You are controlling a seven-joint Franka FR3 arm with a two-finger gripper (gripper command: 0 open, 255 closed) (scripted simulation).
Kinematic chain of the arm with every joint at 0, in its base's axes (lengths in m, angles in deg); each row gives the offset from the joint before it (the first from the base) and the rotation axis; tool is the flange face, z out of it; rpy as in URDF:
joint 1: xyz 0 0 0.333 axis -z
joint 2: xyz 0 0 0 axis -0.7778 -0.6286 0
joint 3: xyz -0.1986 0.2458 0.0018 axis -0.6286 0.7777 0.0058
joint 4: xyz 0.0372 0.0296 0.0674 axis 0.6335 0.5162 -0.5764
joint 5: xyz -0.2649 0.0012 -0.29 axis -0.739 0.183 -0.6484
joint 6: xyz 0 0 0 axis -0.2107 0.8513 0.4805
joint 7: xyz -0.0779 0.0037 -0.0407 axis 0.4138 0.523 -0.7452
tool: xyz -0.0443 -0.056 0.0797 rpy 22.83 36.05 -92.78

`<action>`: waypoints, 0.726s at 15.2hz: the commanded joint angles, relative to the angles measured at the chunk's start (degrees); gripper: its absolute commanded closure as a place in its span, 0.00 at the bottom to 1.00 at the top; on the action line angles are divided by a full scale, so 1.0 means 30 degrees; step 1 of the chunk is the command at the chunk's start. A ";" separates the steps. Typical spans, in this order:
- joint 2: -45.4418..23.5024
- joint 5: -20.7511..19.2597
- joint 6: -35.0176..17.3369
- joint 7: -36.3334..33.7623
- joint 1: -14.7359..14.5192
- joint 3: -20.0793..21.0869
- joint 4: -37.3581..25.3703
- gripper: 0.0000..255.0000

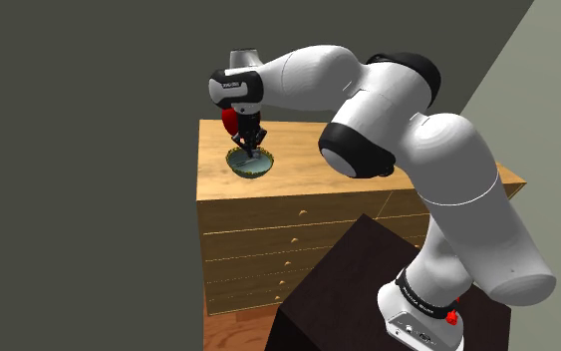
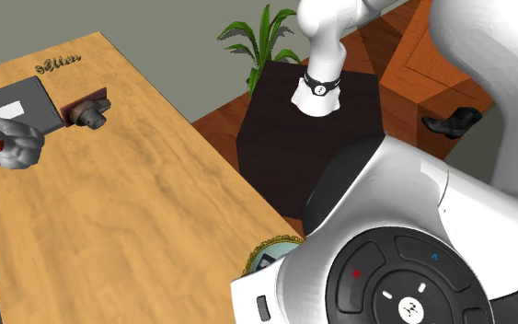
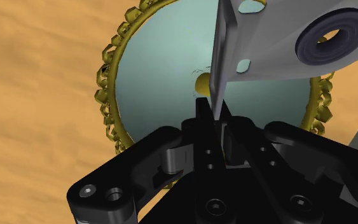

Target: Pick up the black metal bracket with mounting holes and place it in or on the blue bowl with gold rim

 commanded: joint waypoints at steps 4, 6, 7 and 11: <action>-0.0036 0.0026 -0.0039 0.0017 0.0029 0.0024 -0.0003 1.00; -0.0036 0.0026 -0.0039 0.0016 0.0029 0.0024 -0.0003 0.00; -0.0036 0.0026 -0.0038 0.0016 0.0029 0.0024 -0.0004 0.00; -0.0036 0.0026 -0.0039 0.0017 0.0029 0.0024 -0.0003 0.00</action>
